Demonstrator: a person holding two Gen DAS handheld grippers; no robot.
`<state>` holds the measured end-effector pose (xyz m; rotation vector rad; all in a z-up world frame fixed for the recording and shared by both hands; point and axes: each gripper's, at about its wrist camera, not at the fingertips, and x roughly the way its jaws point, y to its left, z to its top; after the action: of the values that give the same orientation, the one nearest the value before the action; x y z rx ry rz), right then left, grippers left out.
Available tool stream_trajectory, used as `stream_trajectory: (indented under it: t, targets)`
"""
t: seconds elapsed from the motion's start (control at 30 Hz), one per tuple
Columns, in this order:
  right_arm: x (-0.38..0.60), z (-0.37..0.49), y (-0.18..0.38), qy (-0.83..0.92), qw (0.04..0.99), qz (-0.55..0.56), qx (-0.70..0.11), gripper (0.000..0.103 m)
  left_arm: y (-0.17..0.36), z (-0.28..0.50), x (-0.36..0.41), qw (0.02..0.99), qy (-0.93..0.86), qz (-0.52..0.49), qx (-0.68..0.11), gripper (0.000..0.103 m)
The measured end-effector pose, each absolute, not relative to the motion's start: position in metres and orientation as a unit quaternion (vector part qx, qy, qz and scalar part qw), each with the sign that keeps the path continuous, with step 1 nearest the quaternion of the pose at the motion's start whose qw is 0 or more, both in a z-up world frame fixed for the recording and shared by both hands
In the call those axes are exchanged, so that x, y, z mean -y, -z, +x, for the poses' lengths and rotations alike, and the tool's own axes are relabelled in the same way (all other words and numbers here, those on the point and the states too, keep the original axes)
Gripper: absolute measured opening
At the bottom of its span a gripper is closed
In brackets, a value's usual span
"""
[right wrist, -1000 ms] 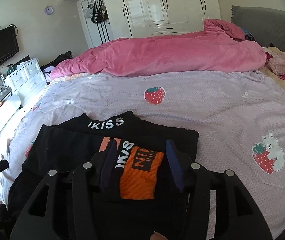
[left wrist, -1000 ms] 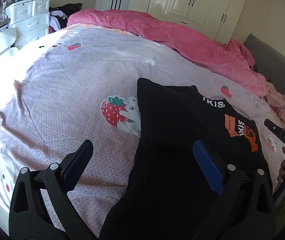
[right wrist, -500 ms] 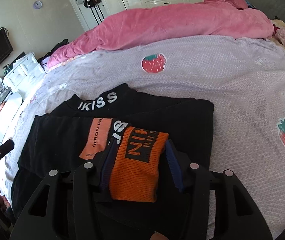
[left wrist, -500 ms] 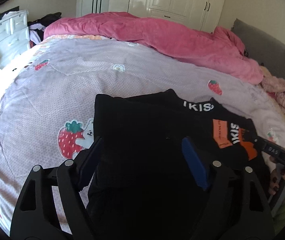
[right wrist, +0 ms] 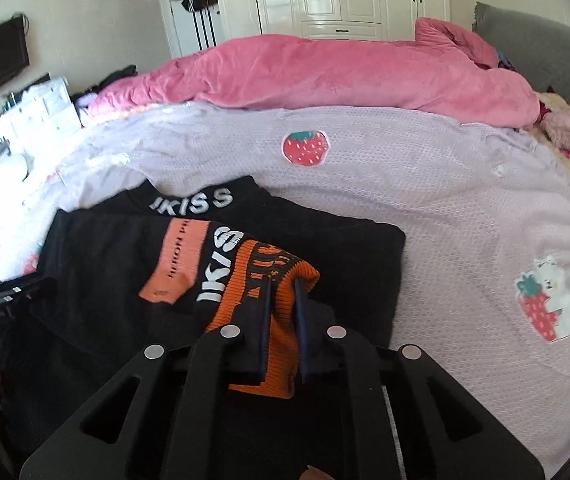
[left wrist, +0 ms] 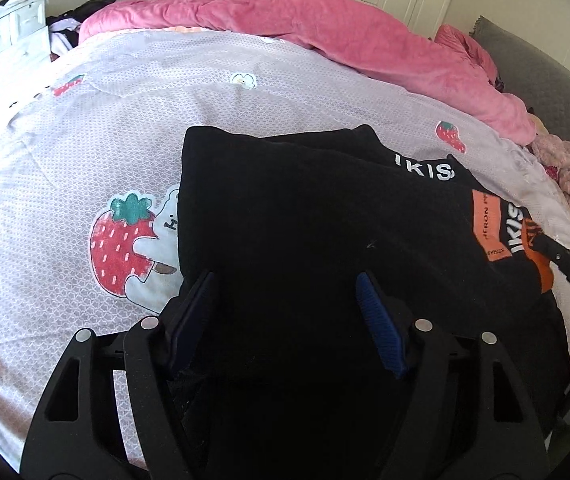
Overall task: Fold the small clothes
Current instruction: 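Lay the orange cuff flat on the shirt body and open the right tool, then move both open tools back toward the shirt hem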
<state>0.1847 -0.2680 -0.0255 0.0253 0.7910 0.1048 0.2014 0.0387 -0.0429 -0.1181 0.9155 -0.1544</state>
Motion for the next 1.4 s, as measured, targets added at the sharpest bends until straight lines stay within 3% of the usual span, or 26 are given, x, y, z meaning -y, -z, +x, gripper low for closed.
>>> stream_trajectory:
  t: [0.27, 0.47, 0.73, 0.83, 1.0, 1.4]
  targets:
    - [0.267, 0.194, 0.046, -0.017, 0.908, -0.007, -0.419, 0.015, 0.042, 0.198, -0.04, 0.894, 0.073, -0.061, -0.438, 0.065]
    - [0.26, 0.176, 0.022, -0.045, 0.928, 0.015, -0.371, 0.033, 0.038, 0.193, -0.039, 0.896, 0.072, -0.064, -0.434, 0.064]
    - [0.203, 0.173, 0.027, -0.146, 0.911, -0.003, -0.386, 0.034, 0.041, 0.185, -0.04, 0.896, 0.068, -0.05, -0.435, 0.064]
    - [0.19, 0.175, 0.035, -0.15, 0.903, -0.017, -0.402, 0.041, 0.042, 0.184, -0.041, 0.896, 0.067, -0.048, -0.435, 0.064]
    - [0.191, 0.181, 0.052, -0.133, 0.887, -0.044, -0.44, 0.039, 0.042, 0.183, -0.04, 0.896, 0.067, -0.045, -0.436, 0.064]
    - [0.2, 0.175, 0.041, -0.148, 0.889, 0.013, -0.432, 0.048, 0.04, 0.18, -0.039, 0.897, 0.064, -0.044, -0.435, 0.064]
